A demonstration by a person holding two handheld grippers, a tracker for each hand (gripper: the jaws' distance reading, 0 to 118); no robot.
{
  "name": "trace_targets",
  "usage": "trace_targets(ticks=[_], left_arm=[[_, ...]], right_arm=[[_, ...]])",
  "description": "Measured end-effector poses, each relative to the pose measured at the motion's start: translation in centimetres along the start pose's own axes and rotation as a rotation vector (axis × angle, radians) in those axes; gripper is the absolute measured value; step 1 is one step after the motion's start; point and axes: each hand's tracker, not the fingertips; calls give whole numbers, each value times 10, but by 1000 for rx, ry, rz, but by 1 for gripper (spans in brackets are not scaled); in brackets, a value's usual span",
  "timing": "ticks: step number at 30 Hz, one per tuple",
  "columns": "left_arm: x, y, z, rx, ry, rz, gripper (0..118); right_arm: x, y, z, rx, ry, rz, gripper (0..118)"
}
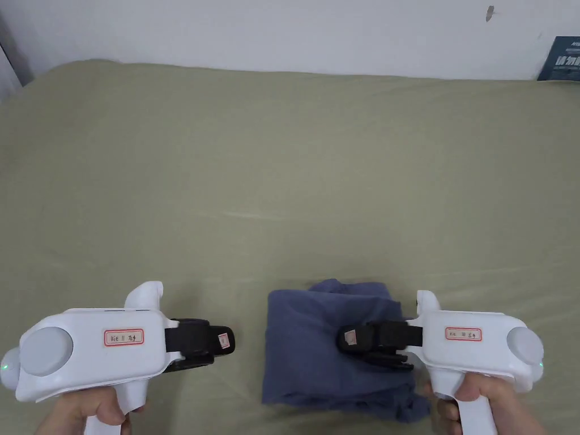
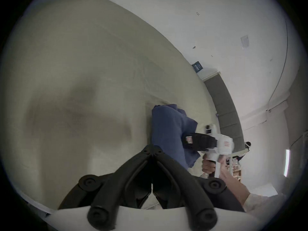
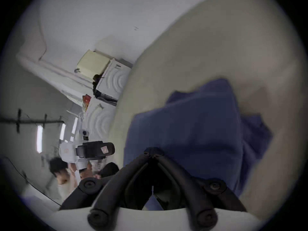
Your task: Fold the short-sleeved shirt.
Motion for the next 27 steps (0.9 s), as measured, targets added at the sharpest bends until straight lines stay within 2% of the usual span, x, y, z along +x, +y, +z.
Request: trace_targets(ticks=[2, 3, 4, 5, 6, 7, 8, 10, 13, 15, 16, 17, 18, 19, 20, 21, 22, 23, 24, 25, 26, 27], left_arm=[[-1, 4, -7, -17, -41, 1, 1], [1, 7, -13, -33, -66, -4, 5], [2, 9, -20, -50, -90, -5, 13], [4, 11, -26, -58, -99, -4, 33], [3, 14, -34, -56, -115, -1, 79], [3, 17, -45, -69, -133, 8, 112], [3, 18, -56, -94, -160, 25, 118], [-10, 24, -78, -116, -182, 72, 115], [-10, 25, -110, -174, -236, 68, 115], [-12, 32, -121, -175, -342, 114, 109], [-12, 33, -128, -207, -348, 147, 99], [-11, 32, -133, -200, -292, 127, 77], [-11, 32, -134, -197, -223, 61, 32], [-11, 31, -136, -202, -143, 6, 32], [-17, 30, -140, -216, -115, 19, 32], [-23, 33, -138, -201, -241, 100, 32], [-23, 34, -134, -209, -228, 118, 32], [-19, 33, -133, -203, -200, 87, 32], [-14, 34, -133, -198, -181, 57, 32], [-12, 36, -132, -200, -171, 55, 32], [-9, 36, -130, -201, -170, 65, 32], [-6, 36, -128, -201, -161, 62, 32]], right_arm=[[11, 3, 2, -5, 74, -70, 0], [13, 4, 2, -2, 79, -85, 0], [15, 5, 3, -8, 87, -93, 0], [13, 3, 3, -6, 77, -83, 0], [11, 1, 3, -3, 79, -84, 0], [12, 0, 4, 0, 82, -86, 0], [13, 0, 4, 2, 85, -90, 0], [16, 0, 5, 10, 100, -115, 0], [16, 0, 5, 15, 109, -133, 0], [16, 0, 5, 13, 112, -136, 0], [16, -1, 5, 13, 115, -139, 0], [17, 0, 5, 12, 116, -142, 0], [18, 0, 5, 12, 122, -149, 0], [19, 0, 6, 18, 126, -157, 0], [18, -1, 6, 27, 118, -162, 0], [21, 2, 7, 28, 101, -156, 0], [16, 2, 9, 30, 96, -152, 0], [6, 4, 13, 44, 19, -125, 0], [-11, 3, 20, 80, -98, -39, 0], [-31, 1, 29, 113, -166, 79, 0], [-58, -7, 42, 168, -287, 257, 0], [-90, -23, 55, 297, -475, 467, 0]])
